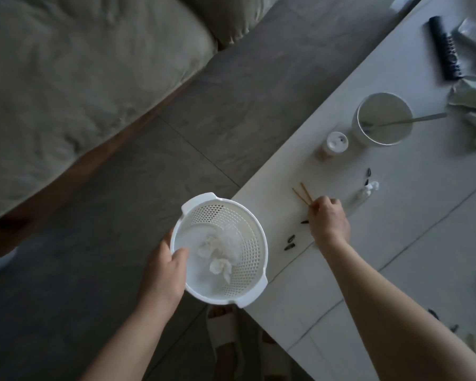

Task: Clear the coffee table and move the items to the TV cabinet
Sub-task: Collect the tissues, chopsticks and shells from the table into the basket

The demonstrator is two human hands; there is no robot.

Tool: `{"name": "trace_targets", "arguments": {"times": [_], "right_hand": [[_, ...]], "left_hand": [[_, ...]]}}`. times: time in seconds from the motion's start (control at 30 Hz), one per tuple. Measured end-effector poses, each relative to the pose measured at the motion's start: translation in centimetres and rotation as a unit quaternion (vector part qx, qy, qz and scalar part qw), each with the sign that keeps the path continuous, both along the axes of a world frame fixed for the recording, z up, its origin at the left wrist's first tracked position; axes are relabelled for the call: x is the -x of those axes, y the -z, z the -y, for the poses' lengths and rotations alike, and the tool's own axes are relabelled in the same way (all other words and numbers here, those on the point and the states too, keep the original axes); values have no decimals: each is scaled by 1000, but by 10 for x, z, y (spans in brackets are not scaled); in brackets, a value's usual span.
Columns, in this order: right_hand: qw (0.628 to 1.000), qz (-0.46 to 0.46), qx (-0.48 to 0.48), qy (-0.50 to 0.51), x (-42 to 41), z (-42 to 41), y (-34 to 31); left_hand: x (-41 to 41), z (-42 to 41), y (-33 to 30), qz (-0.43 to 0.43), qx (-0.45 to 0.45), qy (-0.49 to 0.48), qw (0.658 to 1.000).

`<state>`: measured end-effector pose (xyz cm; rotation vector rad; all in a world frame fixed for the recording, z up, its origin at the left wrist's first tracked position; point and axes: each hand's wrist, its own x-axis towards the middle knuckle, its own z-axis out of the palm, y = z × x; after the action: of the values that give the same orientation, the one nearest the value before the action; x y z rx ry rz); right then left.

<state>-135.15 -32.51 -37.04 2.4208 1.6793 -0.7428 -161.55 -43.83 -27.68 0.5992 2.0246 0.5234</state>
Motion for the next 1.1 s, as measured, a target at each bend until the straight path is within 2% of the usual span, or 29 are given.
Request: {"name": "trace_targets", "arguments": {"times": [0.1,0.23,0.33,0.43,0.5,0.6,0.67,0.73,0.83,0.87,1.0,1.1], "right_hand": [[1000,12,2,-14,3,0,2],[996,25,59,-68,-2,-1,0],[996,19,68,-49,-10,-2,-10],[998,-35,56,-22,-15,-4,-28],[995,-82,26,-43,-11,-5,-46],[978,-202,-11,-57,9,2,-83],[956,-287,-3,-55,29,13,-106],[940,-316,35,-120,48,30,-121],[923,-293,62,-244,70,56,-124],[925,-295,47,-235,74,61,-121],[960,-267,-18,-86,71,63,-100],[971,-237,2,-26,65,59,-77]], "left_hand": [[-2,0,1,-13,-2,2,1000],[-8,0,1,-24,0,10,1000],[-14,0,0,-29,10,13,999],[-19,2,-3,-38,22,9,999],[-23,3,-7,-41,31,4,999],[-30,5,-17,-34,44,-1,998],[-34,7,-24,-23,50,-4,998],[-36,11,-29,-21,59,-7,998],[-37,17,-35,-21,60,-13,998],[-36,19,-36,-20,59,-14,998],[-22,25,-37,-37,68,-14,997],[-10,27,-32,-42,69,-16,997]]}}
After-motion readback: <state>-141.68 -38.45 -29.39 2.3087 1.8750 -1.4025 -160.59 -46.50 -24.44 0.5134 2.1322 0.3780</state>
